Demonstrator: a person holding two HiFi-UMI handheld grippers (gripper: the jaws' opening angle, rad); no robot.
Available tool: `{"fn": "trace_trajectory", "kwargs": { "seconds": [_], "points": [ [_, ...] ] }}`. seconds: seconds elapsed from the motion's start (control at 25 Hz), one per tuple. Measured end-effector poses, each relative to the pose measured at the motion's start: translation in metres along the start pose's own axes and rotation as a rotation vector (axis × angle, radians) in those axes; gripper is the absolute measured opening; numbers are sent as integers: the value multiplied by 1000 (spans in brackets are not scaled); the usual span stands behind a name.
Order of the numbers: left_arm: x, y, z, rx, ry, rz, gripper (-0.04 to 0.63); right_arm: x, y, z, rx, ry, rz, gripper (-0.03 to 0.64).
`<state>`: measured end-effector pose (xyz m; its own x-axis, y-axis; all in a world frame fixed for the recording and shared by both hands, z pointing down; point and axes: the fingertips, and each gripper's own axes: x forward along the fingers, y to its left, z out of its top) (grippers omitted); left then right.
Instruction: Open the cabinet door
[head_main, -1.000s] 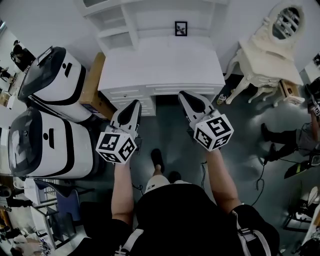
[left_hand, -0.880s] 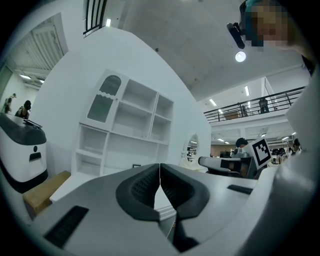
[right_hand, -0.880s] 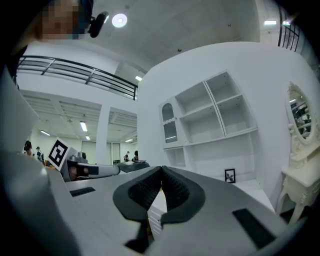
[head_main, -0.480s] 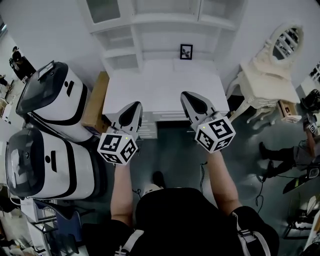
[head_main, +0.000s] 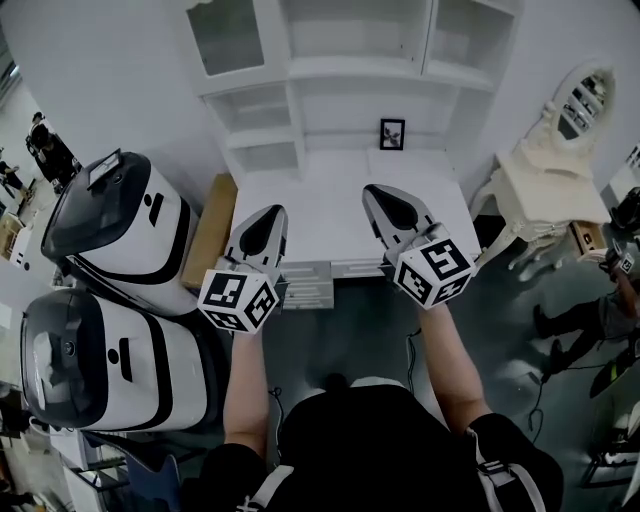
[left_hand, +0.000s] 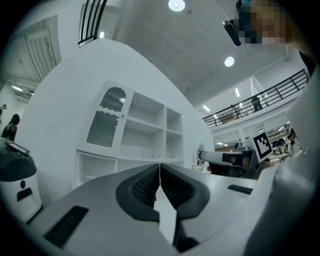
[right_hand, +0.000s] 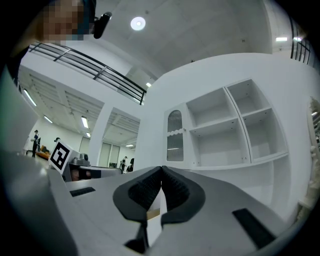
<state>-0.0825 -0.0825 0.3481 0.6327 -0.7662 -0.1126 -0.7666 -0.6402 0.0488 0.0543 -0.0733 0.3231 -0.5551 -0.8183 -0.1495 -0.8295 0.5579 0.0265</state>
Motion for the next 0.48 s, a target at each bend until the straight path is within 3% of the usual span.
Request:
{"fn": "trace_trajectory", "kwargs": {
  "seconds": [0.48],
  "points": [
    [63, 33, -26, -23, 36, -31, 25, 56, -37, -16, -2, 14, 15, 18]
  ]
}}
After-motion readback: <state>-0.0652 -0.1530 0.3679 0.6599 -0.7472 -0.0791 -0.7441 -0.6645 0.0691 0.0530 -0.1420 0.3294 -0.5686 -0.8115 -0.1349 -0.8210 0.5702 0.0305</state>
